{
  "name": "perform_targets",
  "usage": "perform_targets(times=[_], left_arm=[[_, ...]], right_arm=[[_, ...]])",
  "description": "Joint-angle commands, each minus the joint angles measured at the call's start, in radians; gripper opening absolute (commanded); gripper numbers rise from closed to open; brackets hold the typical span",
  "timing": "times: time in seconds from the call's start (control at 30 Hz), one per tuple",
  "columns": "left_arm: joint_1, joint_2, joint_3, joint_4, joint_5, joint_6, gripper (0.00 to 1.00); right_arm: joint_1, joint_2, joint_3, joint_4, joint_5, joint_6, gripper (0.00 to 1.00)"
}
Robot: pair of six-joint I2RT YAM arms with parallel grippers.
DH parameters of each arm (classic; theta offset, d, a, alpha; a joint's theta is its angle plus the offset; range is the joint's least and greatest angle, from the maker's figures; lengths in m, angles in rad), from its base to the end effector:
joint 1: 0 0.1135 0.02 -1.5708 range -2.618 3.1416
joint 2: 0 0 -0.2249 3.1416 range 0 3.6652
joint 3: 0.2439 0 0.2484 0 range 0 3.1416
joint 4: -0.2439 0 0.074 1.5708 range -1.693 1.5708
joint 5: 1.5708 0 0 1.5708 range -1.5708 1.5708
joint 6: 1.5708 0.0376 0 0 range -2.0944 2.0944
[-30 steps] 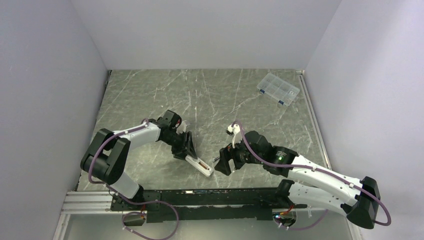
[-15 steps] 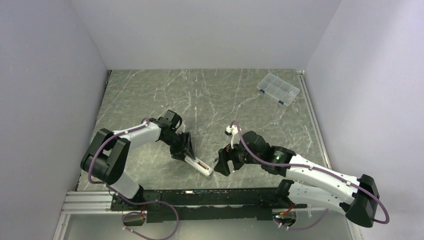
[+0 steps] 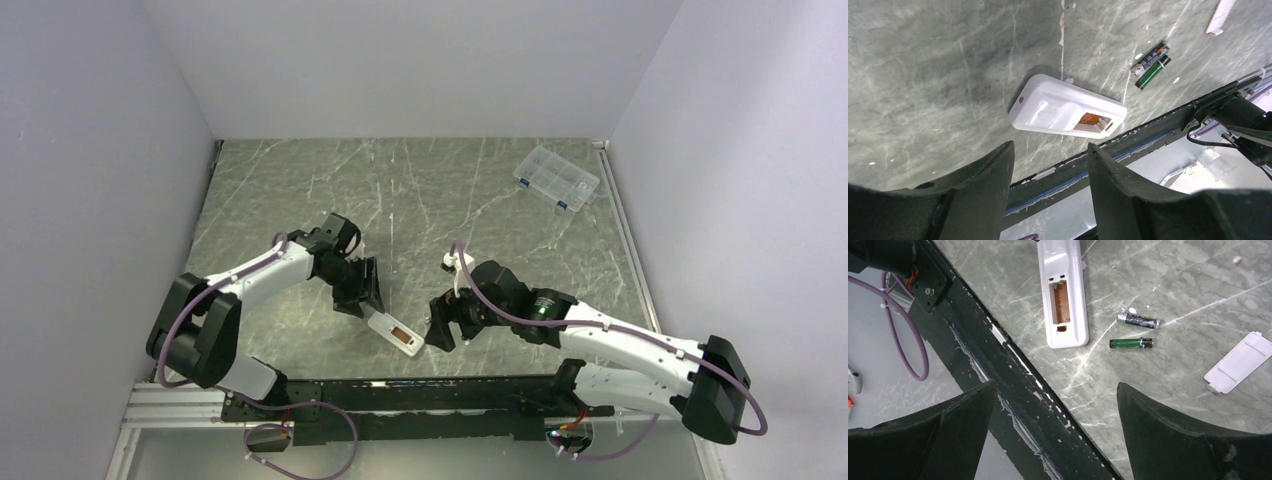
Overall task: Load the batteries into the remote control
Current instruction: Place the remote control at the center of the board.
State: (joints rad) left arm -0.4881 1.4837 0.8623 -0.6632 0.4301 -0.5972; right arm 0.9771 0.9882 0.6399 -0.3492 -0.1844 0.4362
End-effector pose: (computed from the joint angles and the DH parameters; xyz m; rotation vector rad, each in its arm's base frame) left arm 0.2240 -0.1367 0.1422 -0.0697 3.0189 -0.7891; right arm 0.1220 0.1931 0.2041 -0.7522 2.3199 0.9096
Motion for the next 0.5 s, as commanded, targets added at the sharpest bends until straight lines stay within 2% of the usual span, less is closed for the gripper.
perform_targets(times=[0.0, 0.17, 0.37, 0.4, 0.47], left_arm=[[-0.004, -0.080, 0.054, -0.080, -0.059, 0.022, 0.64], [-0.004, -0.155, 0.088, -0.139, -0.104, 0.040, 0.77], [-0.004, -0.265, 0.120, -0.214, -0.204, 0.042, 0.79], [-0.004, -0.290, 0.121, -0.224, -0.224, 0.037, 0.90], [-0.003, -0.344, 0.120, -0.234, -0.256, 0.032, 0.95]], right_arm=[[0.015, 0.020, 0.079, 0.017, 0.014, -0.022, 0.92], [0.051, 0.099, 0.144, -0.012, 0.078, -0.044, 0.92], [0.102, 0.247, 0.230, -0.019, 0.124, -0.089, 0.93], [0.103, 0.268, 0.244, -0.010, 0.120, -0.100, 0.93], [0.103, 0.313, 0.266, -0.003, 0.121, -0.111, 0.94]])
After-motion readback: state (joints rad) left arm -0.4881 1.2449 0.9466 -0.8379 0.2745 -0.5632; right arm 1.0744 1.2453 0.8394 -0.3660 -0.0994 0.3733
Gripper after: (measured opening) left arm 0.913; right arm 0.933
